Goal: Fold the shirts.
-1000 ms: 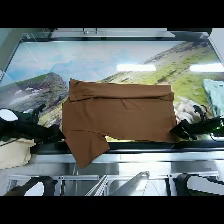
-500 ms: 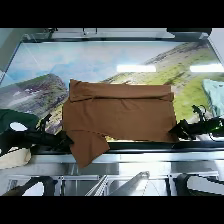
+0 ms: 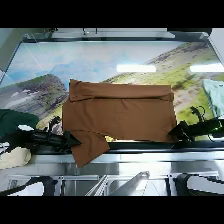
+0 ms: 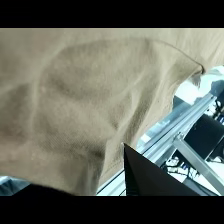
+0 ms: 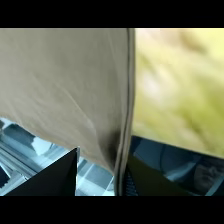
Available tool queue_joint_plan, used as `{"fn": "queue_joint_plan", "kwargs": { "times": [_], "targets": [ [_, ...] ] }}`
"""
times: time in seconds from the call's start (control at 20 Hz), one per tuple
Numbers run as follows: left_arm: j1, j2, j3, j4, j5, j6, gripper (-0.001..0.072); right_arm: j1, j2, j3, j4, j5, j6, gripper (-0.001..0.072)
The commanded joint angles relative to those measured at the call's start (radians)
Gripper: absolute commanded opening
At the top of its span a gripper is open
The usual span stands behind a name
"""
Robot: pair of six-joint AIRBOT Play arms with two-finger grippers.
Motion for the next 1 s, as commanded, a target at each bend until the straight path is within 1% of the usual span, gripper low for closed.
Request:
{"fn": "queue_joint_plan", "kwargs": {
  "times": [0.0, 0.15, 0.25, 0.3, 0.35, 0.4, 0.45, 0.6, 0.7, 0.8, 0.85, 0.95],
  "targets": [
    [0.000, -0.008, 0.000, 0.004, 0.016, 0.015, 0.0281, -0.001, 0.001, 0.002, 0.010, 0.040, 0.005, 0.0344],
    [0.000, -0.008, 0.000, 0.013, -0.008, 0.016, 0.0281, -0.003, 0.001, -0.003, -0.022, 0.060, 0.020, 0.0343],
    [0.000, -0.008, 0.000, 0.021, -0.005, 0.016, 0.0279, -0.020, 0.001, -0.005, -0.003, 0.049, 0.019, 0.0335],
    [0.000, -0.008, 0.000, 0.020, -0.006, 0.016, 0.0172, -0.030, 0.001, -0.005, 0.005, 0.050, 0.016, 0.0211],
    [0.000, -0.008, 0.000, 0.021, -0.012, 0.017, 0.0006, -0.040, 0.002, -0.005, 0.006, 0.054, 0.015, 0.0150],
    [0.000, -0.008, 0.001, 0.020, -0.022, 0.019, 0.0016, -0.053, 0.003, -0.005, 0.008, 0.065, 0.012, 0.0146],
    [0.000, -0.008, 0.003, 0.018, -0.032, 0.019, 0.0016, -0.068, 0.011, -0.005, 0.017, 0.076, 0.010, 0.0018],
    [0.000, 0.006, 0.041, 0.002, -0.055, 0.018, 0.0017, -0.118, 0.044, 0.002, 0.107, 0.082, 0.000, 0.0014],
    [0.000, 0.063, 0.116, -0.060, -0.104, 0.019, 0.0018, -0.115, 0.045, 0.031, 0.179, 0.094, 0.000, 0.0015],
    [0.000, 0.135, 0.236, -0.148, -0.159, 0.009, 0.0018, -0.084, 0.042, 0.082, 0.253, 0.089, 0.000, 0.0015],
    [-0.008, 0.162, 0.316, -0.167, -0.161, -0.021, 0.0019, -0.058, 0.041, 0.115, 0.282, 0.072, 0.000, 0.0014],
    [-0.035, 0.171, 0.486, -0.162, -0.158, -0.047, 0.0020, 0.004, 0.040, 0.199, 0.338, -0.001, 0.000, 0.0015]
  ]
}}
